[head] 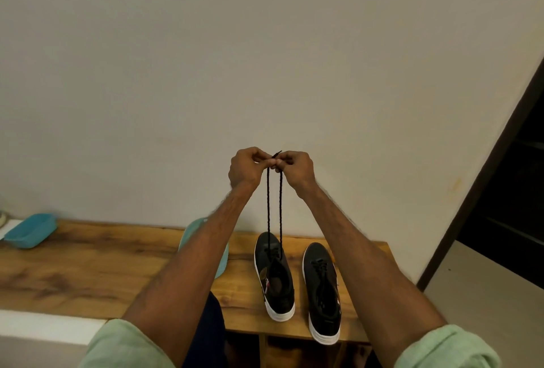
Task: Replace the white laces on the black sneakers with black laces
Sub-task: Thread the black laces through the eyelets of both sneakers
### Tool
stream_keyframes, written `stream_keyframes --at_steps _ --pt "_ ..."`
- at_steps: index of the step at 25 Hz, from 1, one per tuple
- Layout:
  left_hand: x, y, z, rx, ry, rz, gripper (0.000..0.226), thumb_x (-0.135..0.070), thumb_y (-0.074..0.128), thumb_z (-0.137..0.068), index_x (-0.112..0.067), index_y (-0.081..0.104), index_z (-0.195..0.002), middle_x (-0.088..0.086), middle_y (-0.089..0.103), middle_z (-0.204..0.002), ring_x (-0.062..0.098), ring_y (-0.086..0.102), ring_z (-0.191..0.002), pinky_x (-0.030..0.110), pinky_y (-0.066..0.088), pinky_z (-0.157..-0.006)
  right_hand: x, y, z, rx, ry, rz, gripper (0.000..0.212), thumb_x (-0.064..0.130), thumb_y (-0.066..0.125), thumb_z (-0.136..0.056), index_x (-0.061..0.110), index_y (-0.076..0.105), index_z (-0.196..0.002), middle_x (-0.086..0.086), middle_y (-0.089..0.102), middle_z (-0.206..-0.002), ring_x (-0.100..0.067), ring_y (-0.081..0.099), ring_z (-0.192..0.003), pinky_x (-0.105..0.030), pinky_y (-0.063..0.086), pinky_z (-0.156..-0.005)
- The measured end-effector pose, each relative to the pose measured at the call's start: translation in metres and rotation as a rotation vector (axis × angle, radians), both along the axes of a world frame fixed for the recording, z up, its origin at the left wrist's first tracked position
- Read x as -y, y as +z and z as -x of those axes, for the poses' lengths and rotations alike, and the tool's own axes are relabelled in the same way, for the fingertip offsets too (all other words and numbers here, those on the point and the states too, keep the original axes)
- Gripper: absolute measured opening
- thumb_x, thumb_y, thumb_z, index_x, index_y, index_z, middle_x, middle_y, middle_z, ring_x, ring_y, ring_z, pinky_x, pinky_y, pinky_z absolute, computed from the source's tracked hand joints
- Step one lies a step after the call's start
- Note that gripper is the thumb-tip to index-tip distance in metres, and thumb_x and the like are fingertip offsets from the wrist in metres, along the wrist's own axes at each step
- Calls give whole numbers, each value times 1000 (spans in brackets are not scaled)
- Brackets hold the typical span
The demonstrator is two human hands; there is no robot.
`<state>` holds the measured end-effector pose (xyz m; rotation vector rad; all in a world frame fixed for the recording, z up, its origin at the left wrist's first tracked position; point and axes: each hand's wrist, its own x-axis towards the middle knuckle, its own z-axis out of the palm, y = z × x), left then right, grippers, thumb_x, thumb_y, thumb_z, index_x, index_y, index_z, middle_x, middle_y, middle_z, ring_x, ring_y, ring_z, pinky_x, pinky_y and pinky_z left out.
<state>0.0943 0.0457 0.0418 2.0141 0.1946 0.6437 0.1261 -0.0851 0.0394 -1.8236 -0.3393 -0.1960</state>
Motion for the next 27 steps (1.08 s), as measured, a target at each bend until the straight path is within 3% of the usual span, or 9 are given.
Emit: stream_keyframes --at_steps 3,6,10,12,16,20,22,24,27 --pt "-2 3 0 -55 -10 -87 25 -40 81 -75 -31 71 -96 -16 71 -74 -2 64 -79 22 37 -58 6 -4 -2 -38 114 12 18 5 55 -99 1 72 -102 -16 73 -92 -17 65 -76 -30 55 -80" --pt "-4 -4 -1 -101 6 -269 20 -44 75 -82 -27 73 -93 -12 71 -86 6 65 -81 22 37 -56 6 -7 -1 -68 113 42 24 26 61 -98 6 74 -98 -4 75 -87 -10 68 -69 -18 53 -65" --pt "-5 -20 -1 -135 30 -418 20 -44 74 -84 -25 69 -85 -10 57 -98 9 55 -89 29 38 -67 -2 -16 -3 -79 -23 24 22 21 68 -93 1 73 -86 -11 73 -79 -11 67 -54 -20 53 -53" --pt "-6 -23 1 -149 -27 -406 22 -44 76 -82 -25 65 -82 -12 59 -95 10 57 -85 30 40 -68 -6 -20 -3 -111 -88 12 21 20 67 -92 0 72 -86 -14 72 -80 -16 65 -54 -29 59 -56" --pt "-5 -31 6 -148 -70 -353 15 -35 75 -85 -25 63 -82 -10 72 -87 10 66 -75 29 46 -66 -9 -26 -2 -144 -150 33 23 21 71 -90 8 61 -107 -11 70 -91 -24 68 -71 -40 59 -70" --pt "-9 -35 11 -127 -20 -359 11 -34 73 -87 -25 67 -85 -10 72 -92 9 65 -86 29 47 -68 -2 -31 -1 -115 25 200 19 26 65 -95 8 73 -95 -8 72 -88 -18 64 -81 -35 53 -73" --pt "-12 -37 13 -134 -14 -351 10 -35 72 -87 -26 68 -86 -10 72 -93 9 64 -89 29 47 -69 2 -34 2 -125 128 294 18 23 67 -94 7 75 -98 -6 71 -91 -14 62 -85 -30 48 -75" --pt "-14 -42 15 -132 -21 -275 10 -35 75 -84 -26 71 -85 -12 71 -90 6 63 -89 28 44 -68 5 -38 3 -75 144 349 15 13 68 -92 5 75 -103 -9 73 -93 -14 63 -87 -30 49 -80" --pt "-11 -50 17 -123 -87 18 13 -29 77 -84 -17 73 -88 -8 71 -87 10 63 -87 33 53 -64 7 -40 9 -94 126 202 13 3 66 -91 5 71 -102 -8 75 -82 -12 67 -76 -30 54 -76"
